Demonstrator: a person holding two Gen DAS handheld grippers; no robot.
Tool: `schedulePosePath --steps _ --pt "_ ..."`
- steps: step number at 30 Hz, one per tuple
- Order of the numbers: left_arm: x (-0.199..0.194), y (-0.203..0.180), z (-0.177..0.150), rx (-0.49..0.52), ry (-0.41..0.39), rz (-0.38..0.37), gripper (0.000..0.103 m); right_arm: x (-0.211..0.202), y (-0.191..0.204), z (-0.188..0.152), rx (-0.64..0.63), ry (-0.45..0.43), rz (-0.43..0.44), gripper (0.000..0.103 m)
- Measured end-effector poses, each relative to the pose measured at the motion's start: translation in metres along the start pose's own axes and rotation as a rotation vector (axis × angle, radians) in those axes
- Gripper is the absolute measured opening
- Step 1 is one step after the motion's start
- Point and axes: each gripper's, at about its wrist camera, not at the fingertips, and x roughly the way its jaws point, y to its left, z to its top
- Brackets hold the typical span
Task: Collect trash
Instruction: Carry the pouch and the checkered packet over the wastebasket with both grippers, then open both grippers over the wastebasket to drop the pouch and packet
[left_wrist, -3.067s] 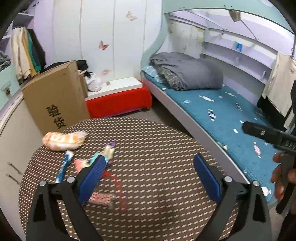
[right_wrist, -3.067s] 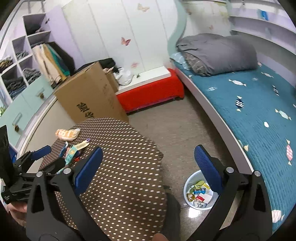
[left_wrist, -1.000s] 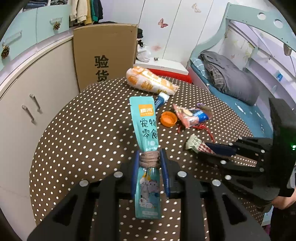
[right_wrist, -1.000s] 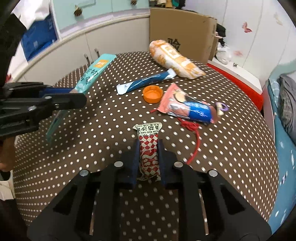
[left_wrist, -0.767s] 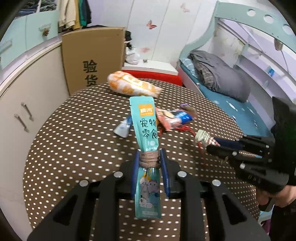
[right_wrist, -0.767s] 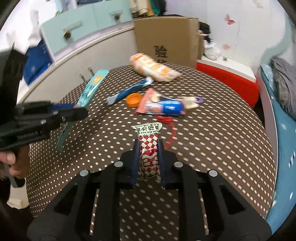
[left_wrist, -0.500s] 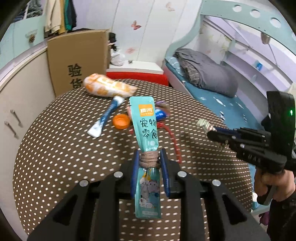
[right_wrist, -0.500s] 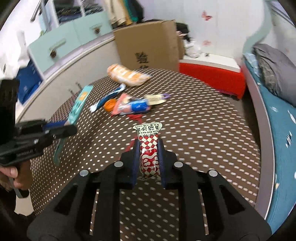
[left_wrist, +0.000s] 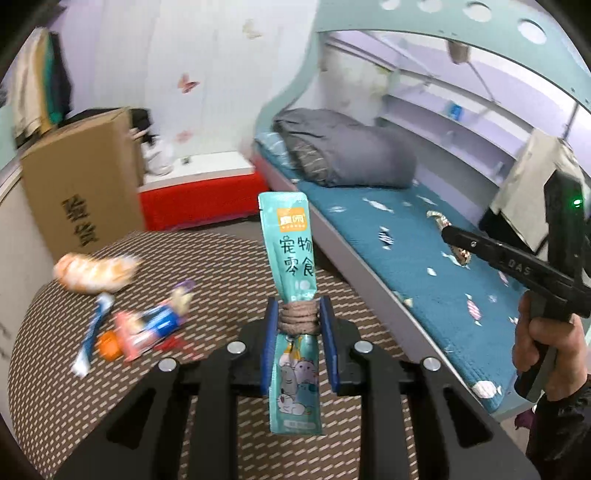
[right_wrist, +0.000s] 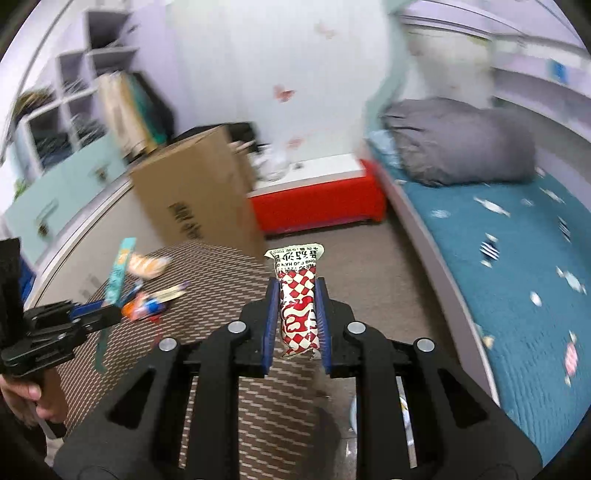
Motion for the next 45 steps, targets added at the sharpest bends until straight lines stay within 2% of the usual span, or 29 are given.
schedulePosePath --steps 4,8,19,22,24,25,28,33,39,41,42,43,45 --pt "0.022 -0.031 0.008 0.034 0.026 -0.047 0.022 -0.008 -0.050 -0.009 0.093 0.000 -0.063 0.019" --pt "0.046 -0.057 0.013 0.050 0.064 -0.085 0.022 -0.006 -0.077 -0.021 0.145 0.017 -0.093 0.019" --pt "0.105 -0.113 0.018 0.098 0.161 -0.142 0.022 0.061 -0.152 -0.075 0.325 0.170 -0.147 0.019" --pt "0.124 -0.127 0.016 0.114 0.200 -0.156 0.022 0.084 -0.174 -0.092 0.402 0.216 -0.144 0.022" --pt "0.139 -0.137 0.013 0.129 0.238 -0.162 0.022 0.096 -0.189 -0.105 0.467 0.248 -0.133 0.043" --pt "0.150 -0.143 0.010 0.134 0.262 -0.164 0.022 0.096 -0.194 -0.108 0.486 0.243 -0.146 0.069" --pt "0.176 -0.160 0.002 0.163 0.320 -0.164 0.022 0.087 -0.203 -0.113 0.533 0.219 -0.161 0.072" --pt "0.210 -0.172 -0.012 0.189 0.406 -0.172 0.022 0.057 -0.209 -0.105 0.538 0.156 -0.180 0.076" --pt "0.241 -0.190 -0.015 0.212 0.464 -0.192 0.023 0.023 -0.209 -0.090 0.529 0.082 -0.194 0.079" --pt "0.249 -0.193 -0.016 0.217 0.484 -0.212 0.047 0.016 -0.207 -0.087 0.524 0.067 -0.198 0.080" --pt "0.251 -0.193 -0.016 0.217 0.485 -0.212 0.078 0.015 -0.207 -0.087 0.523 0.064 -0.198 0.081" --pt "0.252 -0.195 -0.017 0.218 0.479 -0.205 0.091 0.013 -0.206 -0.087 0.522 0.062 -0.198 0.082" --pt "0.249 -0.193 -0.016 0.224 0.456 -0.185 0.091 0.013 -0.203 -0.087 0.522 0.062 -0.197 0.084"
